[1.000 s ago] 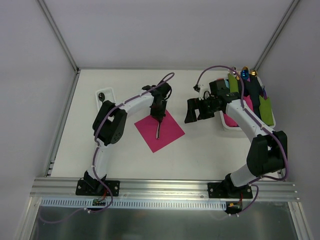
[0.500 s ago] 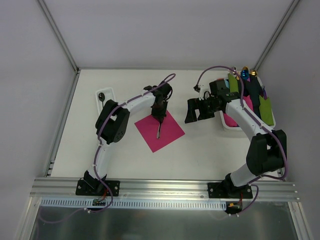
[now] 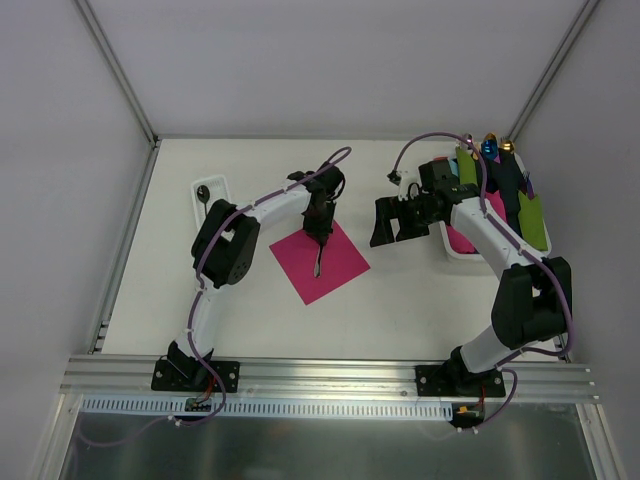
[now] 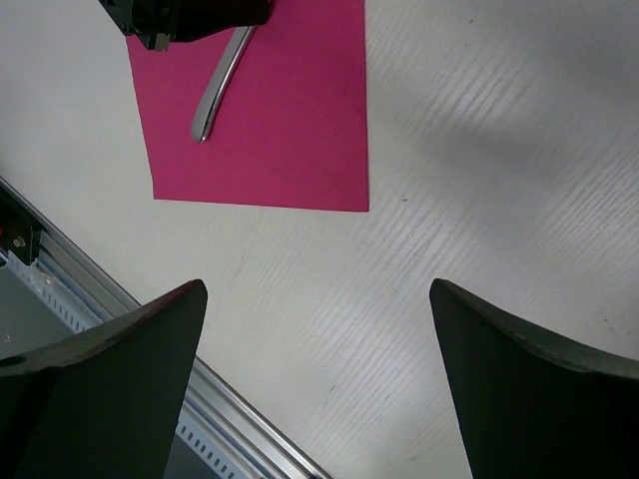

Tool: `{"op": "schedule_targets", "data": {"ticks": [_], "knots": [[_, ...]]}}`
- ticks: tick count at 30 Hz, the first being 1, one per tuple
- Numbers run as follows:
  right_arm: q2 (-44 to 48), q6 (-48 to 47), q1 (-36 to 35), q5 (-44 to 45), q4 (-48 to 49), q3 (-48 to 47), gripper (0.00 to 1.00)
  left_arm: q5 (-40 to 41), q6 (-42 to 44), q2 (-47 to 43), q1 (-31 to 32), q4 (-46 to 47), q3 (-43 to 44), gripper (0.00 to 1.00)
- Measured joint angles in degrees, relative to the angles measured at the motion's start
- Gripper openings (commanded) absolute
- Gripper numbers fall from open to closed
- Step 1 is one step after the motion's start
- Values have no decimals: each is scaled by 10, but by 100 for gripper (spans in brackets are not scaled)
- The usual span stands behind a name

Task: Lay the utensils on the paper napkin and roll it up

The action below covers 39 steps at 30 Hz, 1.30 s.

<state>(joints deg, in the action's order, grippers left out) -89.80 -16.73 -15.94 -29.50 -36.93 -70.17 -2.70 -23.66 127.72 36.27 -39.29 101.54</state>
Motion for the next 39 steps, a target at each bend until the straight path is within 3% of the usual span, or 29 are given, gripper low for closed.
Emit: {"op": "schedule_targets", "data": {"ticks": [5,19,26,29,33,39], "knots": [[0,0,0,-2,0,0,99,0,0,0,0,0,0,20],[0,0,0,-2,0,0,99,2,-10,-11,0,-1,0,30],[0,0,0,-2,0,0,99,16,-11,-129,-14,-4,-2,38],[0,0,0,-4,0,0,99,17,-11,-206,-55,-4,-9,39],[0,0,0,-7,0,0,99,37,-10,-299,-155,0,-50,39],[0,0,0,-14,0,0,99,85,6,-295,-271,-18,-97,37]]}}
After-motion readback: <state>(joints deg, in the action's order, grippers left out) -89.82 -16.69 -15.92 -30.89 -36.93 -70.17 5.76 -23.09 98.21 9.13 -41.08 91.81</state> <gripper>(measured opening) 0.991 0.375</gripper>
